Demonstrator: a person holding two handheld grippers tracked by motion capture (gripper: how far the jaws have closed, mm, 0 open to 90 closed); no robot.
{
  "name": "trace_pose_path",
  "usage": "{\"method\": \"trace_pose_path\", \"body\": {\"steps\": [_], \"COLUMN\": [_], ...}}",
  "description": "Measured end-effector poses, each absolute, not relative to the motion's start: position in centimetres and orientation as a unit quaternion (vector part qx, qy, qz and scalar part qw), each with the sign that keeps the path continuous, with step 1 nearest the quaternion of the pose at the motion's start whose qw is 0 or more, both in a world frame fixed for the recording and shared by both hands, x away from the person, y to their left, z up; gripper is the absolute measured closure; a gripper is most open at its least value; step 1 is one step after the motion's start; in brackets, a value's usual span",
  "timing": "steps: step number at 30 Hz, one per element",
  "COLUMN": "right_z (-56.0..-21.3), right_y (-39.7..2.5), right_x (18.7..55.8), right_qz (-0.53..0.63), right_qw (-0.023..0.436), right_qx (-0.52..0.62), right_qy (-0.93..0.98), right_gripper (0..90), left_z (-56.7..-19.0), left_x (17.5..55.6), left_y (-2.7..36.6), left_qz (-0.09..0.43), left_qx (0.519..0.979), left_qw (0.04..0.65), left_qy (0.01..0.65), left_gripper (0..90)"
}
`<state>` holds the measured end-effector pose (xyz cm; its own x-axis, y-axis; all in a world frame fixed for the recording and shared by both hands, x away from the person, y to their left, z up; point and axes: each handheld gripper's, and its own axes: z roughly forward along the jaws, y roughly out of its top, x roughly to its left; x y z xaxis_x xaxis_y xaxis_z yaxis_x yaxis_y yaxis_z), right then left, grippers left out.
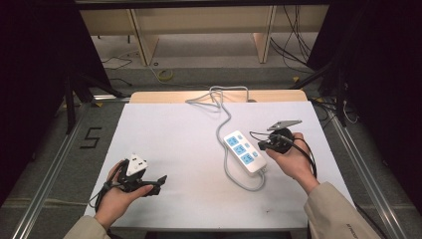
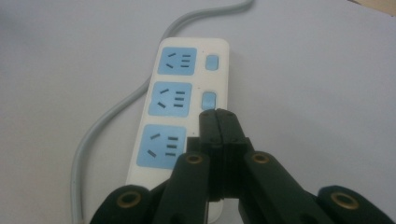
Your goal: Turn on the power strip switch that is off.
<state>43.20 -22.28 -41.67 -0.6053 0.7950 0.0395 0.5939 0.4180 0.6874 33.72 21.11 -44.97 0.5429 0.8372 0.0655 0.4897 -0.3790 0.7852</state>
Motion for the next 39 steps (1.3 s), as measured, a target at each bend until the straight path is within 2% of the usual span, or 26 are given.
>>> {"method": "trace_pose_path", "body": {"steps": [39], "right_z": [-42.2], "right_y": [-20.8], "right_x": [44.6], "right_qz": [0.297], "right_qw": [0.125], "right_qx": [0.422], "right_qy": [0.847], "right_gripper": [90.0], "left_z": [-45.0], "left_x": [33.7], "left_y": [21.1], "left_qz": [0.234], "left_qx": [0.796], "left_qw": [0.371], "left_qy": [0.417], "left_gripper": [11.8]}}
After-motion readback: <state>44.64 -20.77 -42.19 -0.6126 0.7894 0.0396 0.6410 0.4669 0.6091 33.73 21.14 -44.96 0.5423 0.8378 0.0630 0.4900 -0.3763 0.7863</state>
